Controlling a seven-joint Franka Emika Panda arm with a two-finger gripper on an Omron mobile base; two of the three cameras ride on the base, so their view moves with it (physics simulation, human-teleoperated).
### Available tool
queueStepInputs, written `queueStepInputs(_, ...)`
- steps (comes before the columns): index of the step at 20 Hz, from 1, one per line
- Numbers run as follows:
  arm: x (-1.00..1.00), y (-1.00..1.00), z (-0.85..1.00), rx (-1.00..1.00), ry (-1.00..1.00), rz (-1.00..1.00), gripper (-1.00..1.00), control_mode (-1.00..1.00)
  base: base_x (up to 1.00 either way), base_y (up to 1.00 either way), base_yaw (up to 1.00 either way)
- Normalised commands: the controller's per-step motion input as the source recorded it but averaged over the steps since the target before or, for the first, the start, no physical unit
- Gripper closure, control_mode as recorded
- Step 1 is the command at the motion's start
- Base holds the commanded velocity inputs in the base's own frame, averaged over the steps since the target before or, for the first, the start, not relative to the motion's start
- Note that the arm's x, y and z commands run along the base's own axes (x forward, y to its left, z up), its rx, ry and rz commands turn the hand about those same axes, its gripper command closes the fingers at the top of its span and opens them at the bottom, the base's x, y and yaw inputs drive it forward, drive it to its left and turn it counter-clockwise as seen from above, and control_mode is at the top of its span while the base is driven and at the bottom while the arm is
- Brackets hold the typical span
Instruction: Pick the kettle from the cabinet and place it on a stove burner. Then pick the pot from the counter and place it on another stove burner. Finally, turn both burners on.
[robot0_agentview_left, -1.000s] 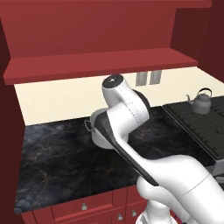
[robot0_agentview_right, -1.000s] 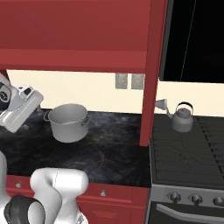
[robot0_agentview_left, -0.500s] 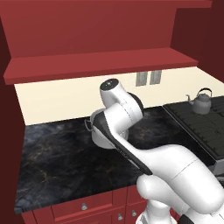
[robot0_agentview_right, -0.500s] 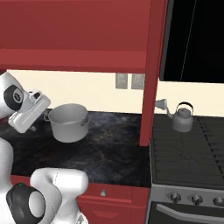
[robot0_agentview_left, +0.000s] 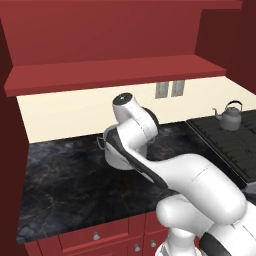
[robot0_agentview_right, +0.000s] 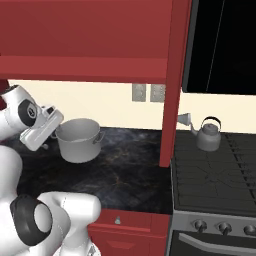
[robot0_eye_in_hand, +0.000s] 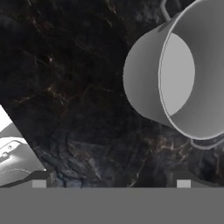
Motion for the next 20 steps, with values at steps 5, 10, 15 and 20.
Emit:
queueStepInputs(5, 0.3, 0.03, -0.28, 0.0, 0.02, 0.0, -1.0, -1.0, 0.0, 0.0, 0.0)
queueStepInputs(10, 0.32, 0.03, -0.28, 0.0, 0.03, 0.0, -1.0, -1.0, 0.0, 0.0, 0.0)
queueStepInputs(15, 0.33, 0.03, -0.26, 0.0, 0.05, 0.0, -1.0, -1.0, 0.0, 0.0, 0.0)
queueStepInputs(20, 0.25, 0.0, -0.26, 0.0, 0.05, 0.0, -1.0, -1.0, 0.0, 0.0, 0.0)
